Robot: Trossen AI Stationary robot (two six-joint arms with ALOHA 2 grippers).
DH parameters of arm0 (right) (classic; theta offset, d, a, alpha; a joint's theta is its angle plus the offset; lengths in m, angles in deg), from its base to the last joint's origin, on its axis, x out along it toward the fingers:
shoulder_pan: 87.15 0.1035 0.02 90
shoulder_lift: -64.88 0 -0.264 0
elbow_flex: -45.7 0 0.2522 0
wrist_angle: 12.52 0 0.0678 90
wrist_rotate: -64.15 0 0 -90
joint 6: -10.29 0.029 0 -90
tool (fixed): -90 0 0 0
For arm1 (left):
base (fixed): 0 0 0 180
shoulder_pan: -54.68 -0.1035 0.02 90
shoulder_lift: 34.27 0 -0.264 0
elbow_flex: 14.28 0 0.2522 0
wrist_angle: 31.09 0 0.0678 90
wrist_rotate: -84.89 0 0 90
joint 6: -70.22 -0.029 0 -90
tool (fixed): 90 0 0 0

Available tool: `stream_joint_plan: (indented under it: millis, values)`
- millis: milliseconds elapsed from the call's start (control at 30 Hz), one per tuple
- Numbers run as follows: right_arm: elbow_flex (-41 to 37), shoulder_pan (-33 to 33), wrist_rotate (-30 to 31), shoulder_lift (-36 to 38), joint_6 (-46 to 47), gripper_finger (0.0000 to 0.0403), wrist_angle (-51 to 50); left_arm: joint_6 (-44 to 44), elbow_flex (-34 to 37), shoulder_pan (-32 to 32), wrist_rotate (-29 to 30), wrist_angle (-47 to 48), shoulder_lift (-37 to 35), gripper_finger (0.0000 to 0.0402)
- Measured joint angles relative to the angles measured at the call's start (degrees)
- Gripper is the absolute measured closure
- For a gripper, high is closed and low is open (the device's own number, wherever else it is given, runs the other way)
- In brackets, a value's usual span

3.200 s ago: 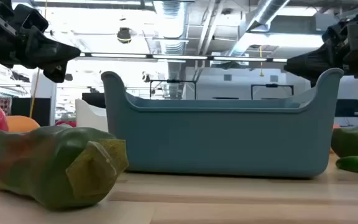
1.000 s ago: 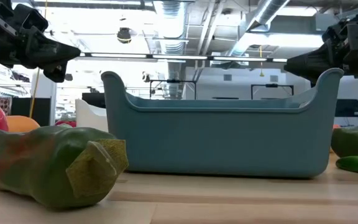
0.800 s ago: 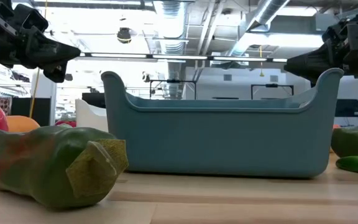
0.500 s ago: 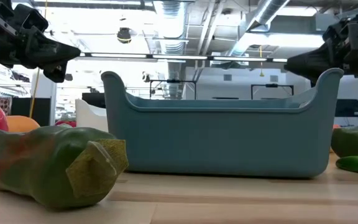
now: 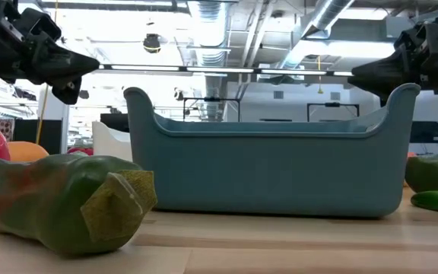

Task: Sort produce into baskets
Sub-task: Put the right orange tomato into the top transparent bin

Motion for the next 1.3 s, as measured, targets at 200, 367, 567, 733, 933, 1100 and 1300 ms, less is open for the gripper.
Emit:
stream_joint_plan:
  millis: [200, 367, 567, 733, 933, 1100, 1300]
  values:
    - [0.67, -0.01, 0.02, -0.02, 2.80, 0.0200, -0.16, 0.17, -0.02, -0.02, 1.67, -0.28, -0.02, 0.0401]
    - [1.03, -0.01, 0.02, -0.02, 4.38, 0.0147, -0.07, 0.17, 0.00, -0.01, 1.67, -0.30, -0.01, 0.0401]
    - [1.07, 0.01, 0.04, 0.00, 5.84, 0.0127, -0.06, 0.15, 0.00, 0.00, 1.67, -0.28, -0.02, 0.0401]
    - [1.11, 0.01, 0.06, 0.00, 5.88, 0.0126, 0.13, 0.15, -0.01, -0.01, 1.67, -0.28, 0.00, 0.0401]
    - [5.63, -0.12, 0.24, -0.02, 2.22, 0.0126, -1.20, 0.20, -0.02, -0.01, 1.67, -0.30, 0.00, 0.0401]
    - [15.83, -0.18, 4.93, -1.76, -3.40, 0.0126, -10.07, 0.24, 0.00, 0.00, 1.67, -0.32, -0.01, 0.0401]
    - [31.06, -0.21, 17.72, -10.87, -6.69, 0.0126, -30.12, 0.28, -0.01, -0.01, 1.67, -0.32, -0.01, 0.0401]
